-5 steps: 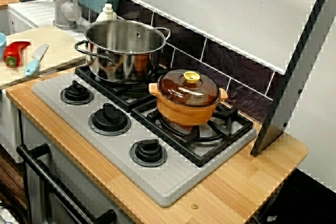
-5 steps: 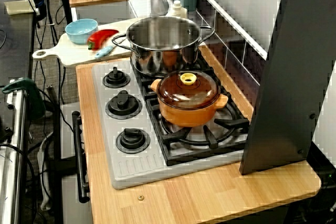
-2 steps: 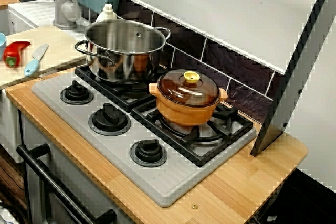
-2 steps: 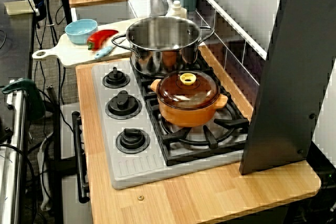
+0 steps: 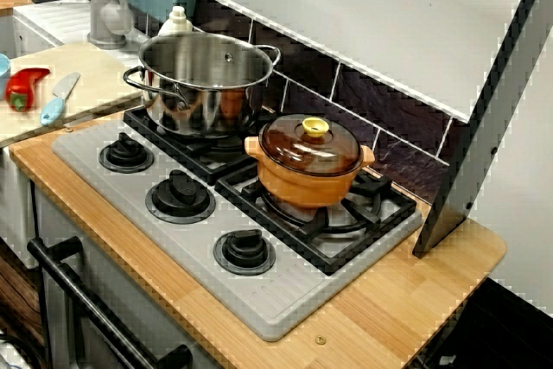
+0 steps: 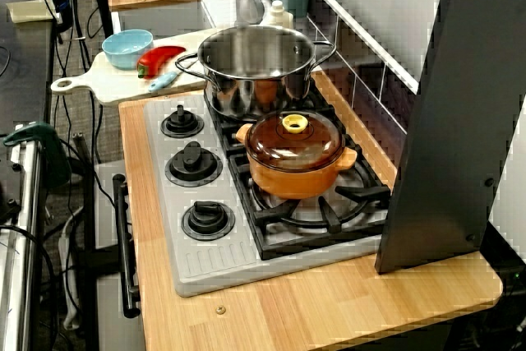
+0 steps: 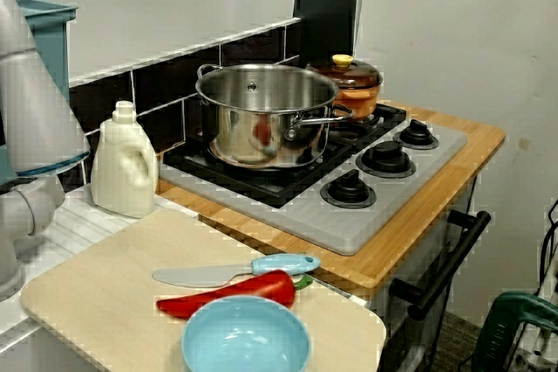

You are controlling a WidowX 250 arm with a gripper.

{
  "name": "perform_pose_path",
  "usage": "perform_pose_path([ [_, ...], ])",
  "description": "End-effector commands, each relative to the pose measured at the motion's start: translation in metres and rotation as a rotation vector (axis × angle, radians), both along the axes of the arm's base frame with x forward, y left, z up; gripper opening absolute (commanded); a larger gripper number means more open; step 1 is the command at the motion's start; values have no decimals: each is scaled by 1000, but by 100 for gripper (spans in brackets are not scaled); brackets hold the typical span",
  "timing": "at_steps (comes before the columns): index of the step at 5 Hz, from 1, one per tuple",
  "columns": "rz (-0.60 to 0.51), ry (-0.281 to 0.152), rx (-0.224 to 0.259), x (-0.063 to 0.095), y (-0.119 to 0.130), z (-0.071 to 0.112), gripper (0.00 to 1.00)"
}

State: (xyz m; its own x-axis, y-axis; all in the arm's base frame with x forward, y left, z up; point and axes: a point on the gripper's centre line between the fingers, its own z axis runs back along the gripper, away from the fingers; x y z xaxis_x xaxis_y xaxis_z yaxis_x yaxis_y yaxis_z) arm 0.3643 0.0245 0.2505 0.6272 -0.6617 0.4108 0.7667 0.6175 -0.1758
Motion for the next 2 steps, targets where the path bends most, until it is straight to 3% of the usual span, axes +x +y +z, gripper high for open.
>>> perform_pose_path([
  [1, 10, -51, 5, 0, 8, 20, 0],
  [2, 8, -47, 3, 0, 7, 21, 0],
])
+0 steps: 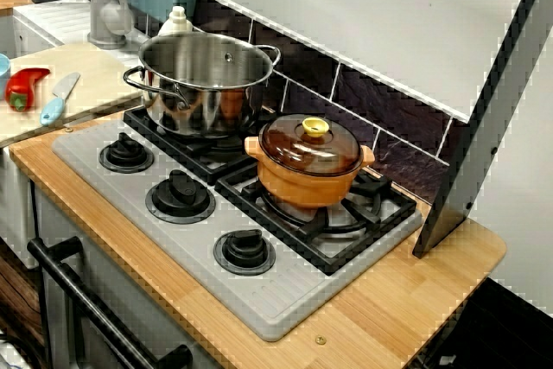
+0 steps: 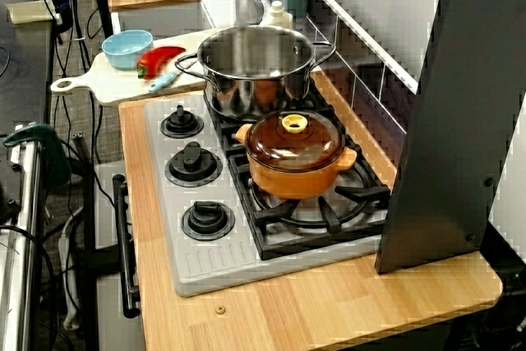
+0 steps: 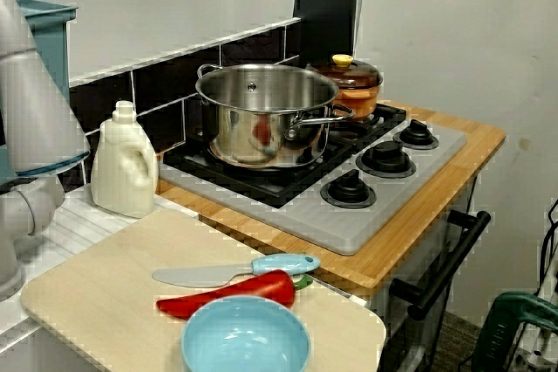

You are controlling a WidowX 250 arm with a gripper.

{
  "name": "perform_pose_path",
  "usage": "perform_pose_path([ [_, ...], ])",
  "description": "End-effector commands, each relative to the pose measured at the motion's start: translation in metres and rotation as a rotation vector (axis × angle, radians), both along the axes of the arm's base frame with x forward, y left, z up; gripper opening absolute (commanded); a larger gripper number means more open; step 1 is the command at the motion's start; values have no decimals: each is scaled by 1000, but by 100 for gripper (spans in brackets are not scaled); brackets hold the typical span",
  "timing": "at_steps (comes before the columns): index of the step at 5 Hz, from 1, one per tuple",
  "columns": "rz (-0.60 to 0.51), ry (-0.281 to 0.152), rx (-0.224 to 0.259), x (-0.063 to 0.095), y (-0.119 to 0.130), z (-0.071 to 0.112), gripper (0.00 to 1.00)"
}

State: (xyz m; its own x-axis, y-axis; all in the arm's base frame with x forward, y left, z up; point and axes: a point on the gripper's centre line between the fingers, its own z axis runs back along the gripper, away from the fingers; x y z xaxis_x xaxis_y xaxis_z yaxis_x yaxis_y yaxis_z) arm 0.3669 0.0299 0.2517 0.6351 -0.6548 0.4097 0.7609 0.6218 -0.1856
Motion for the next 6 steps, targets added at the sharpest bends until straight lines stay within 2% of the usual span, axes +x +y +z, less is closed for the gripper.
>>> perform_pose_path([
  [1, -3, -54, 9, -3, 1, 22, 0],
  [4, -7, -49, 4, -6, 4, 27, 0],
  [6, 3, -45, -4, 0, 11, 32, 0],
])
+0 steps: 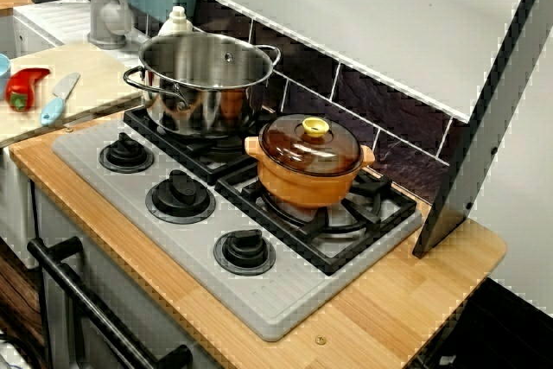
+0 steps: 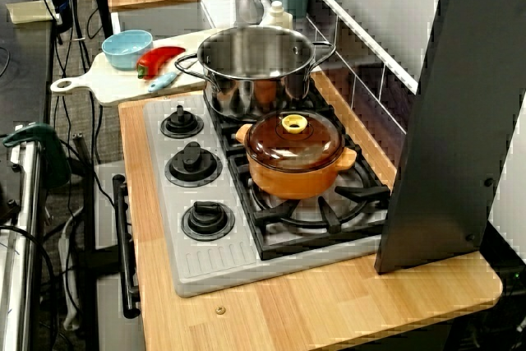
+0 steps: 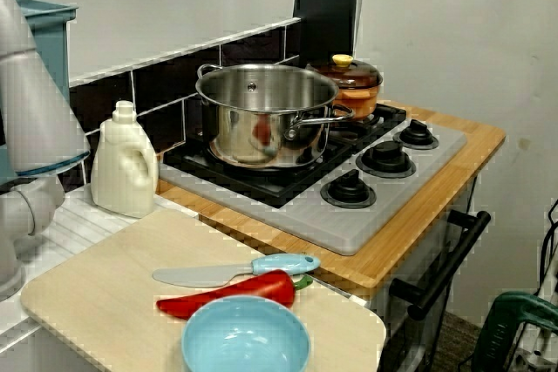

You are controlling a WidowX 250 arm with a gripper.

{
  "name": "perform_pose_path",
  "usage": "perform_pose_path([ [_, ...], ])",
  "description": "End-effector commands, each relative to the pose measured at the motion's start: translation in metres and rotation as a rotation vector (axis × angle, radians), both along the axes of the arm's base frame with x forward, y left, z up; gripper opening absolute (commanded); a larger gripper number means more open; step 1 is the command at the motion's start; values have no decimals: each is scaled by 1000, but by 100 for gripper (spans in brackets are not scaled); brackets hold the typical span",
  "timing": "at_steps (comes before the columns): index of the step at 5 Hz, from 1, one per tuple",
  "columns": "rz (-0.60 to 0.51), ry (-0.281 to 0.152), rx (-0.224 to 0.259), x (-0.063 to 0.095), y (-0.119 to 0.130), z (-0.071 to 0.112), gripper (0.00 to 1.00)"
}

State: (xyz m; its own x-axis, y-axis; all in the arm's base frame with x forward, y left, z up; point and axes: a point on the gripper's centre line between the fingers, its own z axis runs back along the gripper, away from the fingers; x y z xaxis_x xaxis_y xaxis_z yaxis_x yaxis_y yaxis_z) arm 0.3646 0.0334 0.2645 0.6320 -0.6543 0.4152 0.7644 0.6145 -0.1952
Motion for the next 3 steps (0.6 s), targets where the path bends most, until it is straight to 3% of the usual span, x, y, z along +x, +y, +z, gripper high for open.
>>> perform_pose_path([
  [1, 13, -49, 0, 4, 11, 23, 0],
  [3, 12, -42, -3, 5, 12, 25, 0],
])
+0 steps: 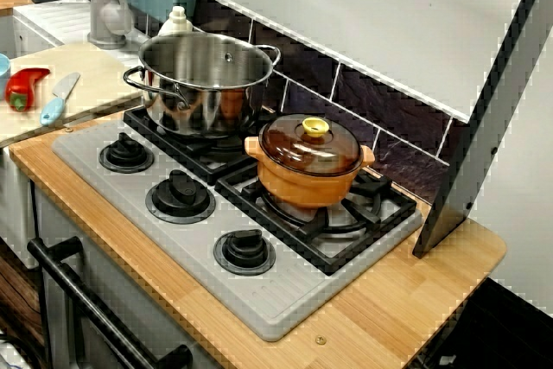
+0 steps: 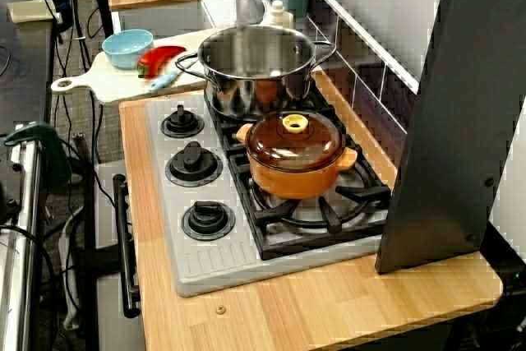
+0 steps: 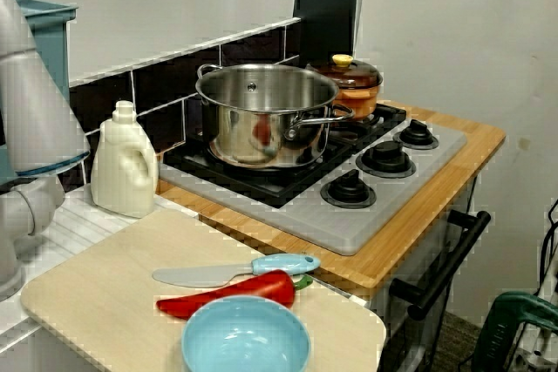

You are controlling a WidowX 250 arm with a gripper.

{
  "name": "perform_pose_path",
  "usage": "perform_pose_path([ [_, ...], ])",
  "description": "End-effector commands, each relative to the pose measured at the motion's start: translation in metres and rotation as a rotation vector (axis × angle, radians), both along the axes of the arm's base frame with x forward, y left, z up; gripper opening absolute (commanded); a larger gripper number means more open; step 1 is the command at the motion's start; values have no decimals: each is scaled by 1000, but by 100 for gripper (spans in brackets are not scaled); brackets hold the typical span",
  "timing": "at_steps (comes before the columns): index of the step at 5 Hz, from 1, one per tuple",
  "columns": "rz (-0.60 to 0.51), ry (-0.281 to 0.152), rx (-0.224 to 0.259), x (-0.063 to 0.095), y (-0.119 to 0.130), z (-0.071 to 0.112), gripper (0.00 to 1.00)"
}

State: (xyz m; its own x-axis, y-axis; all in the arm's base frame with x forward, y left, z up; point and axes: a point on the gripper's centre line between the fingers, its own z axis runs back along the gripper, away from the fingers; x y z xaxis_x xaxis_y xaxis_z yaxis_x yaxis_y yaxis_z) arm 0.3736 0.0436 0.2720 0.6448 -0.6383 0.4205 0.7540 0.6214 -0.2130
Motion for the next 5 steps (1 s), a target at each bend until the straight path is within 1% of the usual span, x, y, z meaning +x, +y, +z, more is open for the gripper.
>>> perform_pose_path([
  [1, -6, -49, 14, -5, 1, 17, 0],
  [3, -14, -50, 8, -11, 1, 19, 0],
  [5, -11, -49, 5, -12, 4, 19, 0],
])
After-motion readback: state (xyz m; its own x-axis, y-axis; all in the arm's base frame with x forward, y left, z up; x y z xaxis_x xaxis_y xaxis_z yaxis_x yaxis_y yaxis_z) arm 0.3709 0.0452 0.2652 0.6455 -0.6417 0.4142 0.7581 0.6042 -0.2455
